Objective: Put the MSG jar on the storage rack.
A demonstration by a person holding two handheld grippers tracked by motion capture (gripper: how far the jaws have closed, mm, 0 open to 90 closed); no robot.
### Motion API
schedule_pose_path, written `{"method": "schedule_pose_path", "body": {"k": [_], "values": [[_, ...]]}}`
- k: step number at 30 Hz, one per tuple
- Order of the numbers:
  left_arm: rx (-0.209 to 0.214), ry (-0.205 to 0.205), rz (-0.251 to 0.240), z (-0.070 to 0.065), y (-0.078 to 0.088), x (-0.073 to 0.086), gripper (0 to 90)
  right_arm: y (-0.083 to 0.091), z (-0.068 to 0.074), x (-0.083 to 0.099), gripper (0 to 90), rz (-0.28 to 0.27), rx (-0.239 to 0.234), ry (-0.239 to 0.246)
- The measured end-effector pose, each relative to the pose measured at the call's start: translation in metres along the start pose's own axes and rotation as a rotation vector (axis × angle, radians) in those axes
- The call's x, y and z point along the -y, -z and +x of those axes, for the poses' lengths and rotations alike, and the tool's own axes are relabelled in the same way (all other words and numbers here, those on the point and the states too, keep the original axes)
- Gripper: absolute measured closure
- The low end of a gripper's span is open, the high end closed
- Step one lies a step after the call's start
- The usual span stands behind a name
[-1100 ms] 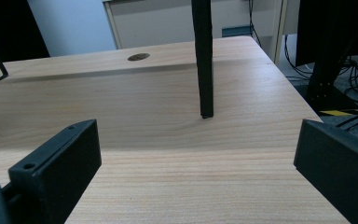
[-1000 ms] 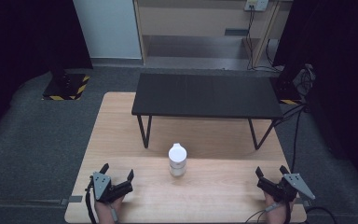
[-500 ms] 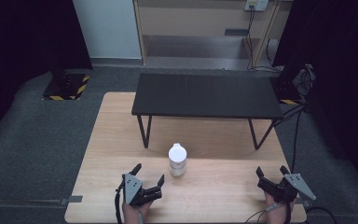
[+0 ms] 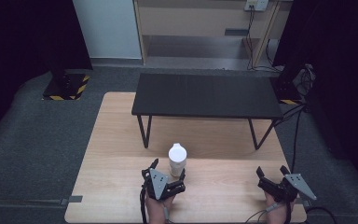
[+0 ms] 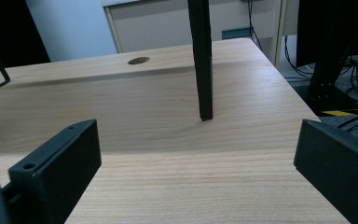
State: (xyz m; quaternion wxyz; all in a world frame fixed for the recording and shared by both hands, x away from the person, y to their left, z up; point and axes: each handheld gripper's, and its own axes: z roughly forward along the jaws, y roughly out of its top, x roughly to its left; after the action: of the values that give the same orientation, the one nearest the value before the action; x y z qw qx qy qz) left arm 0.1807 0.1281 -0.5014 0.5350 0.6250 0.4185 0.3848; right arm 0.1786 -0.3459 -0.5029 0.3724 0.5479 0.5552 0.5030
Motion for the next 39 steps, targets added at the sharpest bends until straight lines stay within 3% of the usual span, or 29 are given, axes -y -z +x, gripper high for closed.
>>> {"method": "schedule_pose_path", "body": {"k": [4,7,8,19,23,25,30,32,39], "values": [[-0.001,-0.009,0.002,-0.008,-0.007,-0.001,0.0,0.000,0.000,0.000,0.8,0.002,0.000,0.006],[-0.029,-0.009,0.001,-0.017,-0.015,-0.001,2.2,0.000,0.000,0.000,0.8,0.001,-0.002,0.002],[-0.061,0.001,0.005,-0.023,-0.019,-0.003,3.1,0.000,0.000,0.000,0.8,0.001,-0.002,0.001],[-0.127,0.018,-0.004,-0.039,-0.036,-0.011,8.0,0.000,-0.001,0.000,0.8,-0.002,-0.005,-0.002],[-0.159,0.015,-0.013,-0.047,-0.034,-0.011,20.7,0.000,-0.001,0.000,0.8,0.000,-0.006,-0.002],[-0.181,0.022,-0.023,-0.051,-0.031,-0.010,22.0,0.000,-0.001,0.000,0.8,-0.001,-0.006,-0.001],[-0.187,0.056,-0.013,-0.053,-0.030,-0.010,25.7,-0.001,-0.001,0.000,0.9,0.002,-0.007,0.004],[-0.193,0.052,-0.012,-0.057,-0.029,-0.011,29.5,-0.001,-0.001,0.000,0.8,0.003,-0.007,0.003],[-0.207,0.051,0.008,-0.060,-0.030,-0.017,30.1,-0.001,-0.001,-0.001,0.9,0.004,-0.008,0.005]]}}
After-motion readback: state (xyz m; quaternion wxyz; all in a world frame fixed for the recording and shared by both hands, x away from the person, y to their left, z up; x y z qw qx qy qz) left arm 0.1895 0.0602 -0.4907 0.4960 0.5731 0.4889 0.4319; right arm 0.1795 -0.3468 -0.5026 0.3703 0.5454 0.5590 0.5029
